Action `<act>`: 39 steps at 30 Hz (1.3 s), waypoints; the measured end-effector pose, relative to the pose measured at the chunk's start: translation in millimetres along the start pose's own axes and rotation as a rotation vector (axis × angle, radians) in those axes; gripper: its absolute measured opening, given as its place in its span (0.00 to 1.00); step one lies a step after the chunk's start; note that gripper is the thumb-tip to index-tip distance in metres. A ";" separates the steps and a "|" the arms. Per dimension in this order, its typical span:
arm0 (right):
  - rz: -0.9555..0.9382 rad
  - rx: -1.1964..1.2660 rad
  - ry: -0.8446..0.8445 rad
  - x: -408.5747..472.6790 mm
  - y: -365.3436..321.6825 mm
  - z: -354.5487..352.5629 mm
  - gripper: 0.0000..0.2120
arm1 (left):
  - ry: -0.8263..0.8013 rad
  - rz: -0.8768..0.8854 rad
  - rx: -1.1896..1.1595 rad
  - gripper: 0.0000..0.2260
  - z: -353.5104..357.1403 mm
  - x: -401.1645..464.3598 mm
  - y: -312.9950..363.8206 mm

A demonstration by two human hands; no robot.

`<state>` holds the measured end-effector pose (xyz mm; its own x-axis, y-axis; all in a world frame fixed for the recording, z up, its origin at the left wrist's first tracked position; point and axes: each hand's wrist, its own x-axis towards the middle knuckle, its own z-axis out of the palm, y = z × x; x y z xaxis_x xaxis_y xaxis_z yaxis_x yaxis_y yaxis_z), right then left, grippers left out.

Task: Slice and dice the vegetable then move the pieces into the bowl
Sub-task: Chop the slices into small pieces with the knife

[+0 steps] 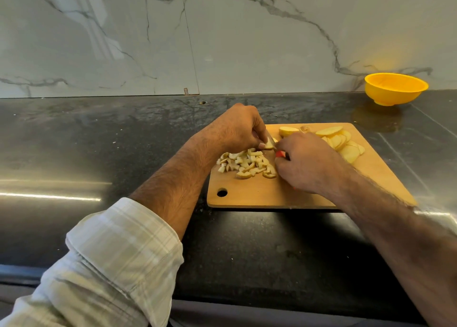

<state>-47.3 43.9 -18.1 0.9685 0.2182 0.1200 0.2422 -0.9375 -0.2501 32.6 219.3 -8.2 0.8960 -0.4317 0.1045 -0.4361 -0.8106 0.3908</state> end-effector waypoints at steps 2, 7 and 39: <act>0.000 0.035 0.038 -5.9 1.3 -1.5 0.14 | 0.006 -0.004 0.009 0.05 0.0 0.0 -0.5; -0.004 0.010 0.014 -12.5 -3.3 -3.3 0.15 | -0.001 -0.002 0.021 0.06 -0.1 1.7 1.2; -0.004 -0.081 -0.075 -8.9 -13.5 -10.4 0.16 | 0.010 0.004 0.017 0.04 -1.8 4.2 -8.2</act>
<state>-59.8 51.8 -5.8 0.9699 0.2387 0.0475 0.2433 -0.9548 -0.1710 40.1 224.8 -9.3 0.8948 -0.4313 0.1149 -0.4412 -0.8156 0.3744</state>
